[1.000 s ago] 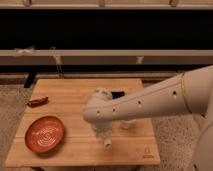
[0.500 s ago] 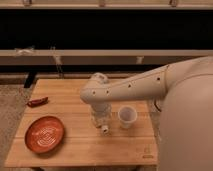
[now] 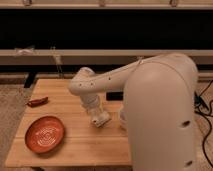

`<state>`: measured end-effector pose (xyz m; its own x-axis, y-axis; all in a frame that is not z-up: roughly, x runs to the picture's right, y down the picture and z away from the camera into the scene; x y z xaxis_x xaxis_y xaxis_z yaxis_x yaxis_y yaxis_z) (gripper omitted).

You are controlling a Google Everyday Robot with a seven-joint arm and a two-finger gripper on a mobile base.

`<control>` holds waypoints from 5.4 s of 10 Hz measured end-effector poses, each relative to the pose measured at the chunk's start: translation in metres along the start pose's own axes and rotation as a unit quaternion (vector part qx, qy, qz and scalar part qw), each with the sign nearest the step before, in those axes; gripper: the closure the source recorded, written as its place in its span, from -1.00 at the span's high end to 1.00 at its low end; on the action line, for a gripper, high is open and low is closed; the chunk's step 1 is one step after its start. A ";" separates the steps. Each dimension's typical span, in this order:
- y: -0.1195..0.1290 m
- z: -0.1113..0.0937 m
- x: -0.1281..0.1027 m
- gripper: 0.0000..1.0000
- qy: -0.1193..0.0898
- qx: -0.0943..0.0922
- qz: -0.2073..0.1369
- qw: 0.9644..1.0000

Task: Stand the bottle upright

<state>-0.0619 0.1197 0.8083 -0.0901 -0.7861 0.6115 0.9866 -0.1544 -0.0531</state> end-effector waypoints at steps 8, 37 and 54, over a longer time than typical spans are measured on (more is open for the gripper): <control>-0.014 0.027 0.079 -1.00 -0.031 0.046 0.128 0.990; -0.041 0.048 0.073 0.60 -0.024 0.077 0.150 0.985; -0.070 0.028 0.023 0.60 -0.032 0.077 0.165 0.983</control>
<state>-0.1292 0.1289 0.8479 0.2427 -0.7378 0.6299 0.9699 0.1987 -0.1409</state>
